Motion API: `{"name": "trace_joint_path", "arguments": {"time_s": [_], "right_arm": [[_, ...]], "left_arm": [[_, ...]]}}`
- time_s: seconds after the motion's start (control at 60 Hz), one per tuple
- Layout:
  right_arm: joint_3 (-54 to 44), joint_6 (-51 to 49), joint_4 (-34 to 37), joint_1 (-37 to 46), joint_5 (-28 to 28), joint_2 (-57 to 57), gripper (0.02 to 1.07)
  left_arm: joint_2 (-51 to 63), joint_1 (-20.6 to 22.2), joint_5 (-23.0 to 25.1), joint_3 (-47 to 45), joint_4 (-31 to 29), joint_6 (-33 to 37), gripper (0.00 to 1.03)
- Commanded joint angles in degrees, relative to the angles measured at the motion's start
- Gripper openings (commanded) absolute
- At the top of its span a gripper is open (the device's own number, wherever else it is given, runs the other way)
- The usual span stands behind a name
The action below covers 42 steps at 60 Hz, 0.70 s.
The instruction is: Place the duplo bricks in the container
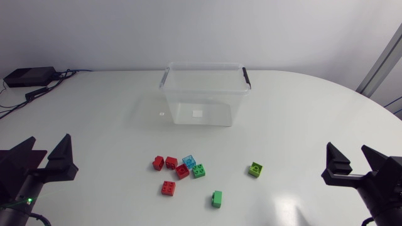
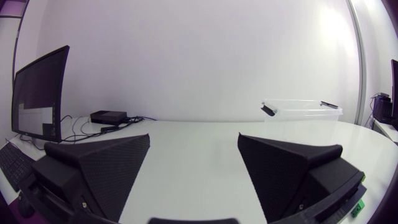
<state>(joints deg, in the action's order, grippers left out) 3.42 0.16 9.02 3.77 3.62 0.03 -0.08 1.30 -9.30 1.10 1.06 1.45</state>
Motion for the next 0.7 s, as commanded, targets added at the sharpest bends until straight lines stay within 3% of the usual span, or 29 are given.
{"name": "trace_joint_path", "arguments": {"time_s": [0.0, 0.683], "right_arm": [[-0.43, -0.08, 1.36, -0.43, 0.07, -0.38, 1.03], [0.18, -0.08, 1.18, -1.13, -0.19, -0.47, 1.03]], "left_arm": [[-0.63, 0.37, 0.07, -1.19, 0.43, -1.28, 0.99], [-0.80, 2.13, 0.07, 1.18, -0.36, -1.37, 0.99]]}}
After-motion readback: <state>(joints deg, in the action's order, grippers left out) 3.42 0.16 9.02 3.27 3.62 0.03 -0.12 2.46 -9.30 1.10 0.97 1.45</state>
